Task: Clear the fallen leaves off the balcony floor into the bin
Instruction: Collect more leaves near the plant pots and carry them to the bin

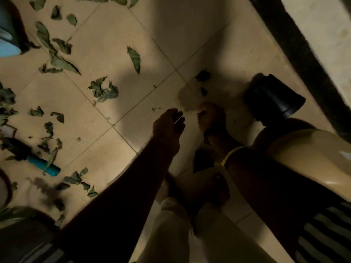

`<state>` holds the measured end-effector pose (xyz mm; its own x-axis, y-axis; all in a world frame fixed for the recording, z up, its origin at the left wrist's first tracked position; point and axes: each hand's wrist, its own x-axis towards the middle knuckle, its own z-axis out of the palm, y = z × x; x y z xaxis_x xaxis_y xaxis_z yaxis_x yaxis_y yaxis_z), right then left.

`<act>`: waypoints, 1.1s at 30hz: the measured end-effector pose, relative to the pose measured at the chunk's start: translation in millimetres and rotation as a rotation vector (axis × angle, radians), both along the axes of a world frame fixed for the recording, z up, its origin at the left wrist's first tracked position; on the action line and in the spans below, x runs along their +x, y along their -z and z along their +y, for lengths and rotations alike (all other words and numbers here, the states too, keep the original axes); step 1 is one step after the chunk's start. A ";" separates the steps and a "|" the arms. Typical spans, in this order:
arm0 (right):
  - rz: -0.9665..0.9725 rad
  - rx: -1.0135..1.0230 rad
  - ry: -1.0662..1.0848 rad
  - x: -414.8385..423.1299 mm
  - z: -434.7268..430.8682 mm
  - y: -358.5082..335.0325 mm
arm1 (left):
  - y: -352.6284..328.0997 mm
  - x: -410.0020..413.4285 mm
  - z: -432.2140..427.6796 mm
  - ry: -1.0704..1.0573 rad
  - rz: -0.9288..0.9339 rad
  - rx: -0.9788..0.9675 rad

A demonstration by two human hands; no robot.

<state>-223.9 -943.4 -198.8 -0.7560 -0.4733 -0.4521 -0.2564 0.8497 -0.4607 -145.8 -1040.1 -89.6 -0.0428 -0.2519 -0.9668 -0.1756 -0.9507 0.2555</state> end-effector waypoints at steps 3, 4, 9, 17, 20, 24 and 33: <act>0.121 -0.105 0.191 -22.8 -5.9 -1.6 | 4.2 -0.2 -5.6 -0.026 0.011 -0.019; 0.138 -0.137 0.210 -28.2 -9.5 -1.1 | 4.7 -2.0 -6.4 -0.035 0.015 -0.018; 0.072 -0.059 0.010 -41.6 -14.5 9.6 | 12.4 -10.0 -6.2 -0.050 0.026 -0.012; 0.240 -0.145 -0.106 -67.3 -46.6 -4.3 | 14.9 -3.6 -11.5 -0.091 0.080 -0.010; 0.132 -0.053 -0.189 -64.0 -55.6 -6.2 | 15.5 1.8 -19.7 -0.111 0.072 -0.013; -0.316 -0.231 0.401 -46.6 -57.2 -54.0 | -13.4 10.6 -28.1 -0.136 0.058 0.020; -0.267 -0.437 0.223 6.7 -89.1 -294.5 | -207.7 -22.8 -61.7 -0.150 0.263 0.044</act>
